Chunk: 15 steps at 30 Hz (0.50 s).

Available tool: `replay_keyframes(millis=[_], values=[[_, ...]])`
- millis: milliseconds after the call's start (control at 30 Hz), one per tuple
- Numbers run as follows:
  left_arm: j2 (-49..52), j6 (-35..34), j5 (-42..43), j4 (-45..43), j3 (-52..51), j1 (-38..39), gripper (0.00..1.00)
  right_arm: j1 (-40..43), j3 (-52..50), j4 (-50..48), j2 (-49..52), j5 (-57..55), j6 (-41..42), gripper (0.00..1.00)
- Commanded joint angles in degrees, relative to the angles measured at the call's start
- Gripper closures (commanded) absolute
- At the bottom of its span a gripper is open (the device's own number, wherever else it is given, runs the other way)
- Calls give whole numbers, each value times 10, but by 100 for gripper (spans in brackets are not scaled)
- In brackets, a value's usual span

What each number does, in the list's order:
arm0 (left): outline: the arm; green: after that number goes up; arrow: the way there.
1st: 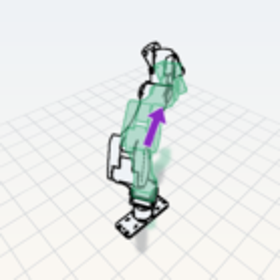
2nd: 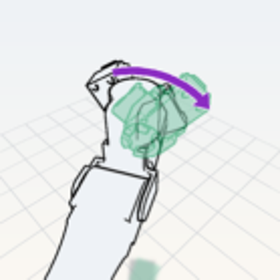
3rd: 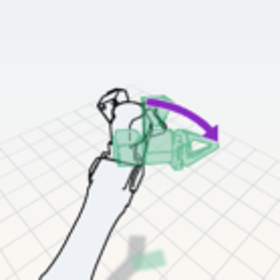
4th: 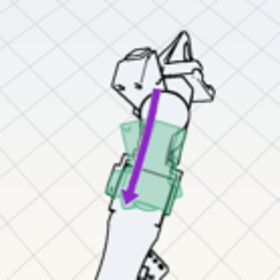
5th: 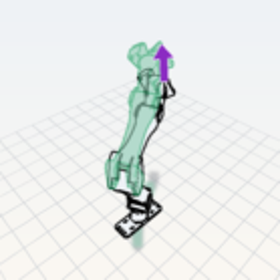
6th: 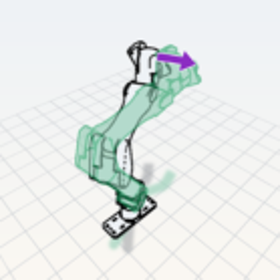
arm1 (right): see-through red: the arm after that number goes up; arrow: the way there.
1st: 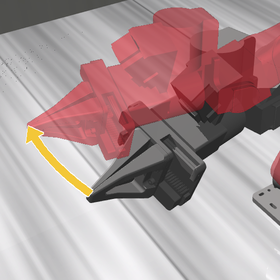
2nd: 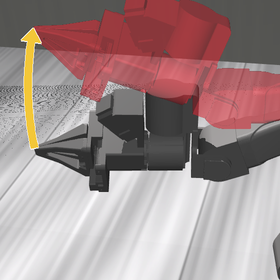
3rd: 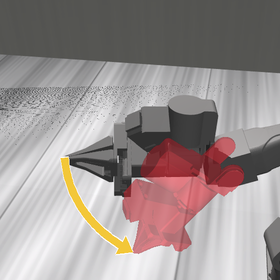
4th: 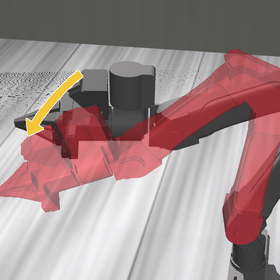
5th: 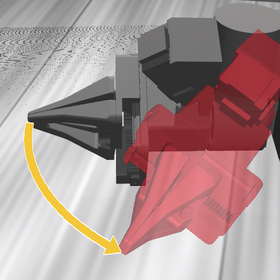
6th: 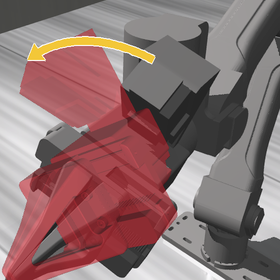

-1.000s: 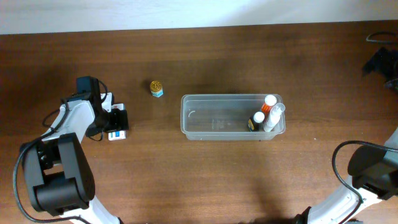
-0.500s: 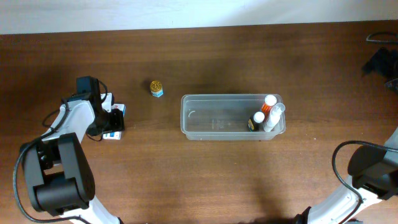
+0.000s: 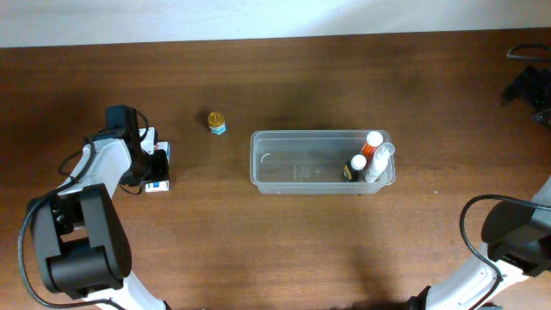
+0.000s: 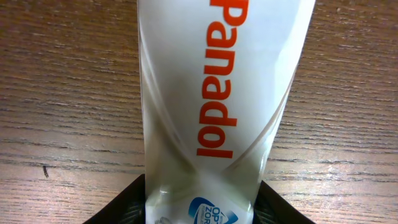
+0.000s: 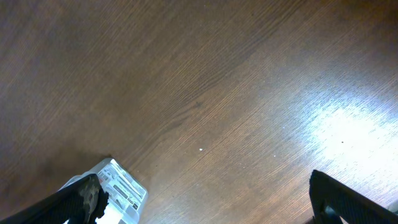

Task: Pack container
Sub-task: 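Lower the left gripper and close it on the Panadol box, then carry the Panadol box right and lower it into the container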

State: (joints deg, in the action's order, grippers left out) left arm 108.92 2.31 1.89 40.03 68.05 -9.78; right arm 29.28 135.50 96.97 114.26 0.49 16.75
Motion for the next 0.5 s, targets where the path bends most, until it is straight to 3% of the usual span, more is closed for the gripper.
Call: replay_keyframes(millis=[0,233,467], values=[[9,-2,3,-1,4,-1,53,0,-3,3,-6,2,7,2],[9,-1,47,31,50,-1,53,0,-3,3,-6,2,7,2],[2,22,112,125,167,3,53,0,-3,3,-6,2,7,2]])
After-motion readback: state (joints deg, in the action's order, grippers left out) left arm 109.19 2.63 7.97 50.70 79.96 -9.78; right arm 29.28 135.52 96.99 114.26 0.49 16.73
